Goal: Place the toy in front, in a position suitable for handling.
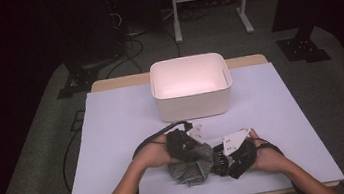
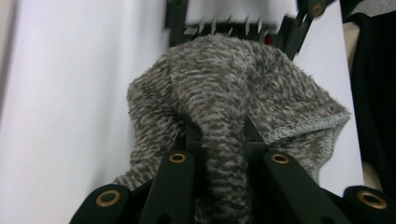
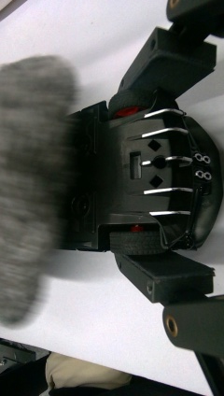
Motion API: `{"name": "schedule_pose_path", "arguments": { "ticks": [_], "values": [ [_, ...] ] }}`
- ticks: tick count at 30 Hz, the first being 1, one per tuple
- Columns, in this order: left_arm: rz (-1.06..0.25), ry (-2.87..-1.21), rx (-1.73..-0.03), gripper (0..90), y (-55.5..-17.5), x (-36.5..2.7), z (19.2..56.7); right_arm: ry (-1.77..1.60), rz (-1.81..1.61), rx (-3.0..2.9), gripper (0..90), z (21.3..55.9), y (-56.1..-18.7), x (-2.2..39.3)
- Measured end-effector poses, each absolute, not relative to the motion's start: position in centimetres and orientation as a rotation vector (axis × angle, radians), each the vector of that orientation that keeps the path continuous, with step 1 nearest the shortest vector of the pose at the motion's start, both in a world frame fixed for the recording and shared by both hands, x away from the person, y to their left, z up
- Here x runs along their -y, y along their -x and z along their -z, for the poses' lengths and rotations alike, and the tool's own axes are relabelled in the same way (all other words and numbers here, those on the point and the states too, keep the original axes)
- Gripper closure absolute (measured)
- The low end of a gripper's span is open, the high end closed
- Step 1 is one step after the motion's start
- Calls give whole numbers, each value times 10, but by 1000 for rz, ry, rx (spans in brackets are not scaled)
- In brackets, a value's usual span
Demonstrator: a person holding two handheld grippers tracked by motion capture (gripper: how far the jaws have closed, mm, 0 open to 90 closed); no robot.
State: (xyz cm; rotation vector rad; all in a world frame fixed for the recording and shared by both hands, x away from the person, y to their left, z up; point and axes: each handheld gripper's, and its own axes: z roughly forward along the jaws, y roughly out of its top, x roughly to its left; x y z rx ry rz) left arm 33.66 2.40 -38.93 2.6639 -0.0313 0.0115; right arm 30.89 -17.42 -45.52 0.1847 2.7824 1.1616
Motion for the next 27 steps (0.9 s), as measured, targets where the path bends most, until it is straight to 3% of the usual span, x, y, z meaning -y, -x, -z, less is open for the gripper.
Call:
{"name": "schedule_pose_path", "arguments": {
  "ticks": [7, 19, 27],
  "values": [
    [21, -2667, 45, 798, -337, -18, 390, -184, -1173, -2767, 225, 459, -308, 176],
    [80, -2557, -116, 798, -337, -80, 398, -189, -1196, -2761, 225, 458, -309, 177],
    [72, -2532, -123, 798, -335, -83, 400, -188, -1201, -2762, 225, 459, -309, 177]
  ]
}}
